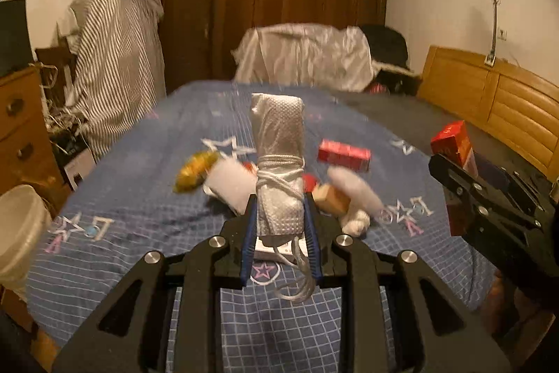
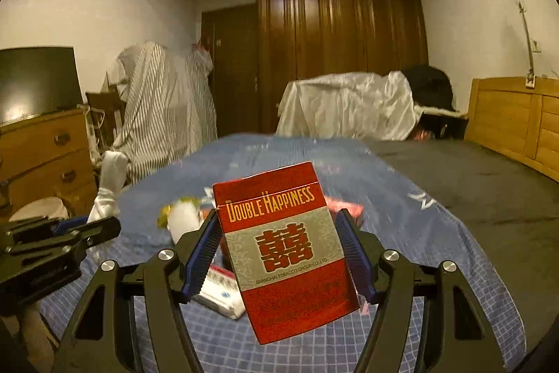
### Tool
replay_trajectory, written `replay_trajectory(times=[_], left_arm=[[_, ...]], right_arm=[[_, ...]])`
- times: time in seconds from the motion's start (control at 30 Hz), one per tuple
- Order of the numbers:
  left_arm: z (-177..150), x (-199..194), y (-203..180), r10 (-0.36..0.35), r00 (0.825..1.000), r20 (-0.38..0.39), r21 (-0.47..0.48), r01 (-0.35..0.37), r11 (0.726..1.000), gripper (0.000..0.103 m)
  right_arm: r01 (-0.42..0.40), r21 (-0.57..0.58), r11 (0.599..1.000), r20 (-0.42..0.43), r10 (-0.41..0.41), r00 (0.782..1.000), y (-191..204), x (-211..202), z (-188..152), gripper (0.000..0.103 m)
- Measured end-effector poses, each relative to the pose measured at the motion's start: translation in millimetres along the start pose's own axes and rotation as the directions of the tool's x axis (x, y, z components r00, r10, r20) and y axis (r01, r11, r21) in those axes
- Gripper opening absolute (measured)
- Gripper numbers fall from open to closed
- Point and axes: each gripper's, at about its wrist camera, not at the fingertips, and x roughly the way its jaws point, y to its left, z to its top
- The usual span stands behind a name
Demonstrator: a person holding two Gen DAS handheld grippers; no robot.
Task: Collect trash
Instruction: 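Carry the mesh bag and cigarette pack with both tools toward the white bucket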
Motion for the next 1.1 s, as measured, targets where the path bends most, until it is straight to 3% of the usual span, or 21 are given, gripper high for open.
replay_trajectory(times=[0.17,0.33,0.87,1.1], left_arm=[[-1.2,-29.9,-6.0,0.045,0.994,0.099,0.012,-0.046,0.999,0.023],[-4.7,-47.5,-2.6,0.072,0.984,0.161,0.007,-0.074,0.997,0.024],[-4.2,-60.5,15.8,0.083,0.980,0.179,-0.031,-0.079,0.996,0.024],[6.3,-71.0,54.7,0.151,0.971,0.187,-0.085,-0.137,0.987,0.024]], right_arm=[[0.042,0.038,0.998,0.099,-0.045,0.994,4.2,-28.0,13.9,0.068],[0.061,0.046,0.997,0.131,-0.067,0.989,11.4,-47.3,16.7,0.068],[0.042,0.019,0.999,0.139,-0.044,0.989,23.2,-67.4,21.7,0.068],[-0.034,-0.007,0.999,0.119,0.034,0.992,55.8,-55.5,37.4,0.068]])
